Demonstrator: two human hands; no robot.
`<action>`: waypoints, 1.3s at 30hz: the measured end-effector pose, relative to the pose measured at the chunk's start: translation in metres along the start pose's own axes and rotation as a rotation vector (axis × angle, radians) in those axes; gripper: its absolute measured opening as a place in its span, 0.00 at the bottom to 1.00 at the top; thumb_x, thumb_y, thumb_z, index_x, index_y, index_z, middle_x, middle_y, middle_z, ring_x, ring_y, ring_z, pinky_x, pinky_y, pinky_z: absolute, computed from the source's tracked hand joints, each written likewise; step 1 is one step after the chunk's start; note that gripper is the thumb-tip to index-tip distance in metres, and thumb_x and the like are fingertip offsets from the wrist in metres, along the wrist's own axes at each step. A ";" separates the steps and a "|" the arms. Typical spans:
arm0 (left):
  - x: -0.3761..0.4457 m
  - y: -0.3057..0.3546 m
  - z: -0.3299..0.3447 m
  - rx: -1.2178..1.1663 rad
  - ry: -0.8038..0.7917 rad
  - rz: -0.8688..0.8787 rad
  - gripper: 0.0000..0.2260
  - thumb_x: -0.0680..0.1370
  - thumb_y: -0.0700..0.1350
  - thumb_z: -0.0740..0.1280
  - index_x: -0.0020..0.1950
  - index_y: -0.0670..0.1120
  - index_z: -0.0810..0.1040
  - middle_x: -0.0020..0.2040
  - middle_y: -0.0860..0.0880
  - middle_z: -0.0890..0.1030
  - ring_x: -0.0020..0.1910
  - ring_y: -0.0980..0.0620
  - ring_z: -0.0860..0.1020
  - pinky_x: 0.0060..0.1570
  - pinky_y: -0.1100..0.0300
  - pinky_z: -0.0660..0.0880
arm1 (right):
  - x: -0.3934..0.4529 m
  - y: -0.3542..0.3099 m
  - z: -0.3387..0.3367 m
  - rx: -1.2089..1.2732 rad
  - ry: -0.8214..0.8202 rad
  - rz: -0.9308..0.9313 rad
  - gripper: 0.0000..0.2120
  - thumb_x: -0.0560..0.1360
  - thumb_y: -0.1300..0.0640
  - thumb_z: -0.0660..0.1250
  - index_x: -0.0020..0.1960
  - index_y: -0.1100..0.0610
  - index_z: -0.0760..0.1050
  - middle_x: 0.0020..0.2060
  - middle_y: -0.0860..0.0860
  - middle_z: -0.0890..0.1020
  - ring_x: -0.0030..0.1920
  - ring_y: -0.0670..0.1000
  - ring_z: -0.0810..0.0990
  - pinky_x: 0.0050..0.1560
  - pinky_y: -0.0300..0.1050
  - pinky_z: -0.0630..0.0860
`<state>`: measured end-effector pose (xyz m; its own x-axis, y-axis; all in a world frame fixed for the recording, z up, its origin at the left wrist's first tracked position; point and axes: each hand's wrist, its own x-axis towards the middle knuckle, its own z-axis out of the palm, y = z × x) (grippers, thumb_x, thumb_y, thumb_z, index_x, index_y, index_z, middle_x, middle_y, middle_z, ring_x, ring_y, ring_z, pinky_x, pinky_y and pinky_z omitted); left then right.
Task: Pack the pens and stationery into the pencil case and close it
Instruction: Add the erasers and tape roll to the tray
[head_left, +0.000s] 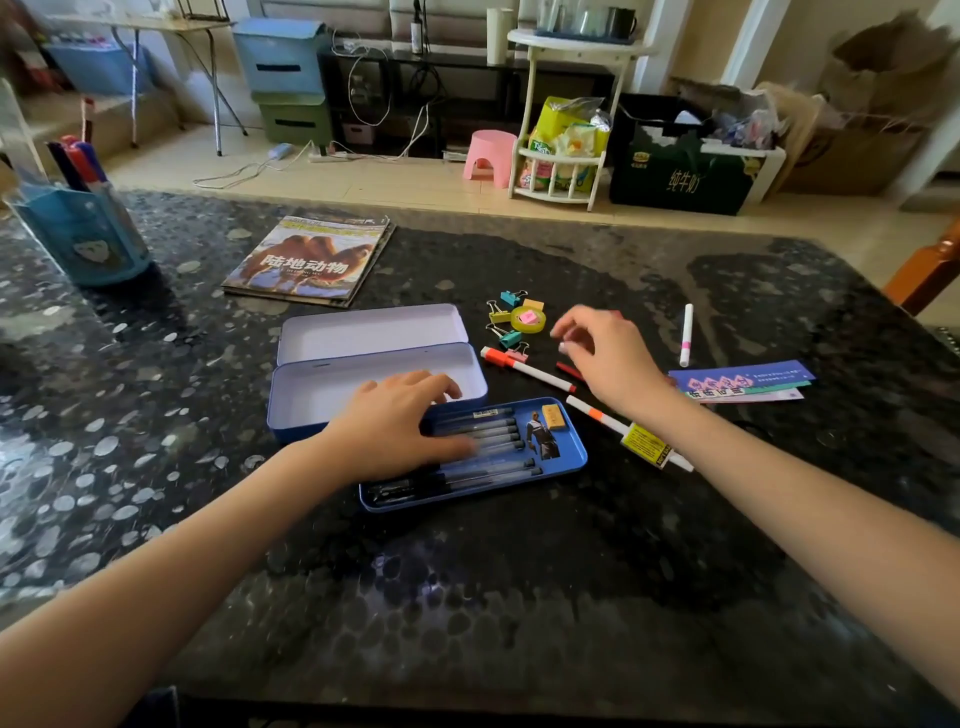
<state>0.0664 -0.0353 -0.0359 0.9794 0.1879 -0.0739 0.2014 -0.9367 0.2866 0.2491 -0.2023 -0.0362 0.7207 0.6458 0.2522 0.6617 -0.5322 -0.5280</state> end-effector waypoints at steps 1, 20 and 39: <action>-0.001 0.002 -0.001 0.034 -0.077 0.020 0.36 0.67 0.71 0.62 0.69 0.56 0.62 0.66 0.55 0.68 0.62 0.54 0.68 0.61 0.54 0.64 | 0.013 0.000 0.001 -0.045 -0.009 0.006 0.12 0.77 0.65 0.62 0.57 0.54 0.76 0.53 0.54 0.79 0.54 0.52 0.77 0.53 0.45 0.75; 0.001 -0.005 0.008 0.162 -0.146 0.153 0.46 0.65 0.73 0.63 0.76 0.59 0.44 0.69 0.54 0.61 0.65 0.51 0.59 0.65 0.53 0.57 | 0.087 0.025 0.010 -0.482 -0.194 -0.030 0.12 0.77 0.60 0.63 0.60 0.57 0.71 0.55 0.57 0.76 0.52 0.57 0.76 0.51 0.52 0.75; -0.001 0.002 0.007 0.193 -0.128 0.120 0.46 0.65 0.74 0.61 0.76 0.60 0.44 0.71 0.54 0.61 0.67 0.50 0.60 0.66 0.53 0.57 | -0.047 -0.007 -0.028 -0.284 -0.612 -0.233 0.16 0.74 0.56 0.70 0.61 0.51 0.78 0.48 0.45 0.74 0.48 0.43 0.74 0.54 0.41 0.73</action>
<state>0.0652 -0.0390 -0.0418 0.9836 0.0450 -0.1746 0.0655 -0.9914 0.1135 0.2163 -0.2440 -0.0211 0.3636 0.9072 -0.2118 0.8728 -0.4112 -0.2630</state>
